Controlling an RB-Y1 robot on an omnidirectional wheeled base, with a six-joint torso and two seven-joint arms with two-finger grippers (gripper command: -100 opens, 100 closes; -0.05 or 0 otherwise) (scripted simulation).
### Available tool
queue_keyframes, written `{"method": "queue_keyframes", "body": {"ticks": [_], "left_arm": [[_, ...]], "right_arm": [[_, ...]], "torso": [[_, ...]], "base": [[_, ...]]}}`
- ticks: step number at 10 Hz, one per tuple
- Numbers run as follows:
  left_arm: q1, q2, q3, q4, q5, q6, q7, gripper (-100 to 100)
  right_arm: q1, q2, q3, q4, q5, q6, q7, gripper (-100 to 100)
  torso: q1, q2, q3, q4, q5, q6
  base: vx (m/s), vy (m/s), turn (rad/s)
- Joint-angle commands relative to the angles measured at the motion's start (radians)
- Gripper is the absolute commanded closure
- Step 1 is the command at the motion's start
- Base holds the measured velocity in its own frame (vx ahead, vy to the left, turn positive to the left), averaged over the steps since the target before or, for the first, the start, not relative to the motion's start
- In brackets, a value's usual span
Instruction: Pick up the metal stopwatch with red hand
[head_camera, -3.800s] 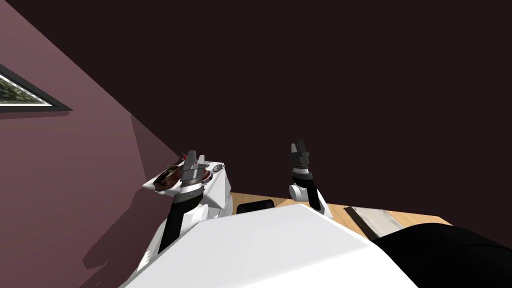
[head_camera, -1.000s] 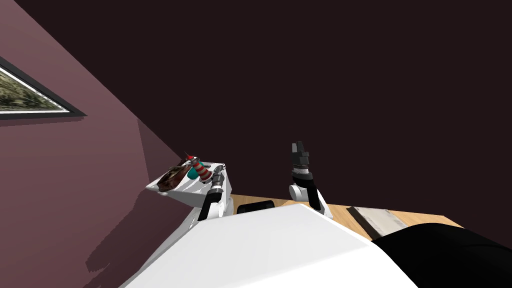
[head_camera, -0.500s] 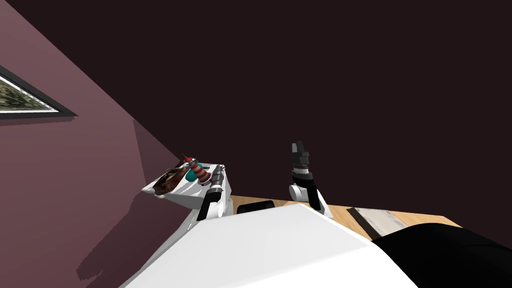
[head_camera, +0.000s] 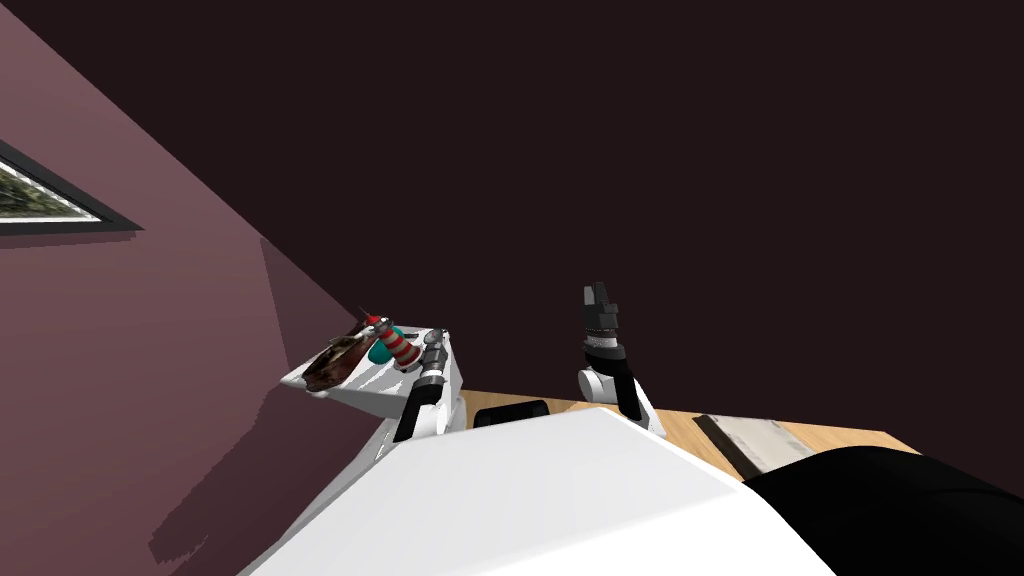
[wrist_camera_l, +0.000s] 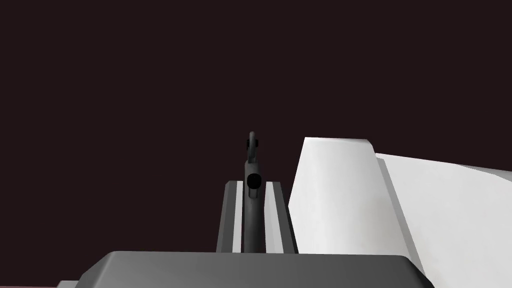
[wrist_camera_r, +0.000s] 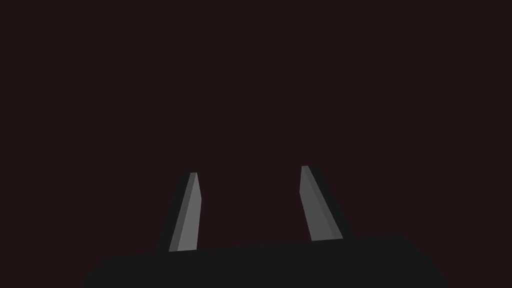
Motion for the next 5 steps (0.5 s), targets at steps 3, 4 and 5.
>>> {"method": "queue_keyframes", "body": {"ticks": [3, 4, 5], "left_arm": [[-0.011, 0.004, 0.001, 0.041, 0.002, -0.021, 0.002, 100], [-0.01, 0.003, 0.001, 0.031, 0.001, -0.016, 0.002, 100], [-0.01, 0.003, 0.001, 0.034, 0.001, -0.018, 0.002, 0]], "right_arm": [[0.0, 0.0, 0.0, 0.0, 0.0, 0.0, 0.0, 0], [0.0, 0.0, 0.0, 0.0, 0.0, 0.0, 0.0, 0], [0.0, 0.0, 0.0, 0.0, 0.0, 0.0, 0.0, 0]], "torso": [[0.001, 0.002, 0.001, 0.0, 0.0, 0.0], [0.001, 0.004, 0.002, 0.0, 0.0, 0.0], [0.0, 0.003, 0.001, 0.0, 0.0, 0.0]], "base": [[-0.032, 0.004, 0.011], [-0.029, 0.001, 0.001], [0.0, 0.0, 0.0]]}}
